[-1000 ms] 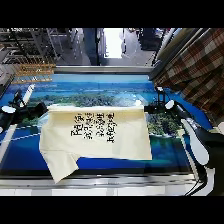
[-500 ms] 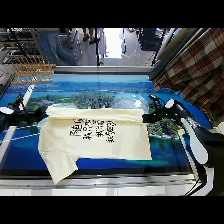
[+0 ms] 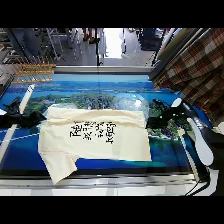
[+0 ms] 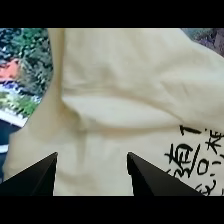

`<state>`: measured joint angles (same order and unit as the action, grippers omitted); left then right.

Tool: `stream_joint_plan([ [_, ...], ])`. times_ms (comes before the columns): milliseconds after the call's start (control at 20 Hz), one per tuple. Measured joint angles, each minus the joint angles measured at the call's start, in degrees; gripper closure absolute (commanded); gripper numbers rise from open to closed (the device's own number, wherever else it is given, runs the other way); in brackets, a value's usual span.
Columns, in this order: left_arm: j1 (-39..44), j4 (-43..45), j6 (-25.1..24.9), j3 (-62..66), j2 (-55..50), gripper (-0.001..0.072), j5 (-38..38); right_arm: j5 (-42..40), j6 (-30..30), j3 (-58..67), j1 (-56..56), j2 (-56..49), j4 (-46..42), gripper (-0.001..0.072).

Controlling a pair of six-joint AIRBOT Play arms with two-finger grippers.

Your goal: Fold the clothes and pants, and hang the long-sleeved shirts on hangers.

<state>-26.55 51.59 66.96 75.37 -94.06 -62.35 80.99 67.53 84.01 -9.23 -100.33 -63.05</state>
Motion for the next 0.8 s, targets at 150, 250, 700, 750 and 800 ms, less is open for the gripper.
stream_joint_plan([
  [150,-2.64,2.95,2.45,0.0,1.53,0.0231,-7.48,3.63,1.03,-1.31,-2.58,2.86,1.9,0.0245],
  [250,-3.23,6.25,4.7,-0.42,2.16,0.0232,-12.02,4.72,1.51,-3.67,-3.45,4.37,3.45,0.0246],
  [700,-5.09,7.43,2.86,-17.62,12.66,0.0232,-10.69,-1.73,-4.26,-25.94,-7.96,12.7,13.2,0.0267],
  [750,-4.72,4.13,1.95,-18.14,13.22,0.0232,-8.66,-4.5,-5.03,-26.51,-7.76,13.07,16.09,0.0267],
  [800,-4.09,0.94,1.11,-18.32,13.53,0.0232,-6.12,-7.26,-5.55,-26.73,-7.32,13.22,18.4,0.0267],
])
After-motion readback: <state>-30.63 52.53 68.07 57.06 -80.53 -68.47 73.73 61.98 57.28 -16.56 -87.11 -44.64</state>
